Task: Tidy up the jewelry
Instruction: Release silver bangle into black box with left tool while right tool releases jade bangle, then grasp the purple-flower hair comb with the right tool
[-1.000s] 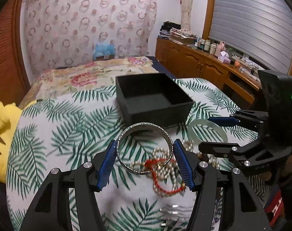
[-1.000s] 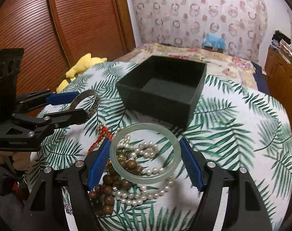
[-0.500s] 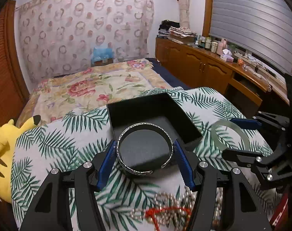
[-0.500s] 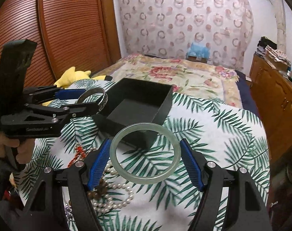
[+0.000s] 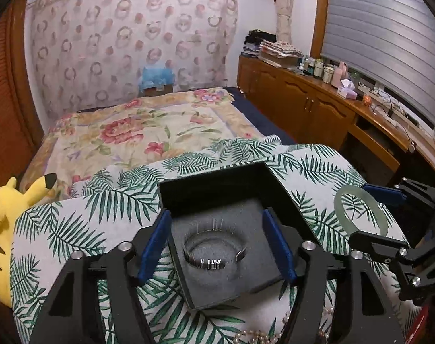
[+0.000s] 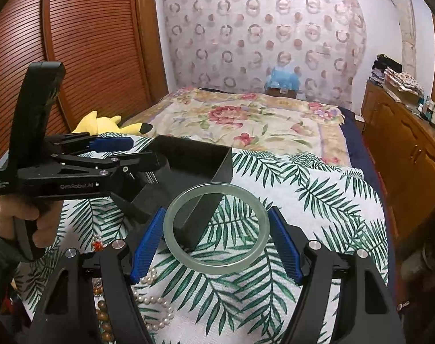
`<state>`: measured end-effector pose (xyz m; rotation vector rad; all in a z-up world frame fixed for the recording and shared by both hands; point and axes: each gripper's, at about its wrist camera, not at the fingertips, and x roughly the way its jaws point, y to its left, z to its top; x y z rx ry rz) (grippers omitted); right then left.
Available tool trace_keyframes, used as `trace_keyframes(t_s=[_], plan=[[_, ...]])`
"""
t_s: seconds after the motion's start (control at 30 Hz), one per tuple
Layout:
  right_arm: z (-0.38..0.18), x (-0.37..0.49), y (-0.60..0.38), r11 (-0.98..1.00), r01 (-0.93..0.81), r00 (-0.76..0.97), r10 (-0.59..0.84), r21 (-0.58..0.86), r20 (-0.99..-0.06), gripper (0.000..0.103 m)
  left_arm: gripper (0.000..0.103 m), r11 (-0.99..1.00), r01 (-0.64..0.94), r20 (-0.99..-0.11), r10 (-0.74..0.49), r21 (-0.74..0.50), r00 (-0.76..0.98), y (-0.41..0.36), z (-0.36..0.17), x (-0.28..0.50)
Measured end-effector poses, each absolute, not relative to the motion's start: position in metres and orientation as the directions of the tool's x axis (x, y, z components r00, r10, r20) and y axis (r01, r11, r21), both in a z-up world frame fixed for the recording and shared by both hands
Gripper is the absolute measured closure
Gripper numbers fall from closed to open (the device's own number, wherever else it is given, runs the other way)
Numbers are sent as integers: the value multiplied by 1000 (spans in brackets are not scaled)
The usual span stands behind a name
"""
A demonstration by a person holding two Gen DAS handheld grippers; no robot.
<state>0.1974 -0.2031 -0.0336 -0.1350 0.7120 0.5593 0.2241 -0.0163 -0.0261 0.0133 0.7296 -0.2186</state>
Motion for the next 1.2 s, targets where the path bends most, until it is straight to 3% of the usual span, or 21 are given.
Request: trace_keyframes(t_s=[0.43,0.73,1.2], plan=[[-36,214,-153,811,-584,613,466,30,-638,28,37,989,135,-642,-143,-62,754,28,-27,172],[-49,222,-112,783,-621,588,445,-25,-676,28,36,989,135,-630,-145,-63,763,41,-29,137],[-37,190,-130,786,-619,606,467,-13,-644,28,31,982,165,-638,-187,-94,747,34,-45,89]])
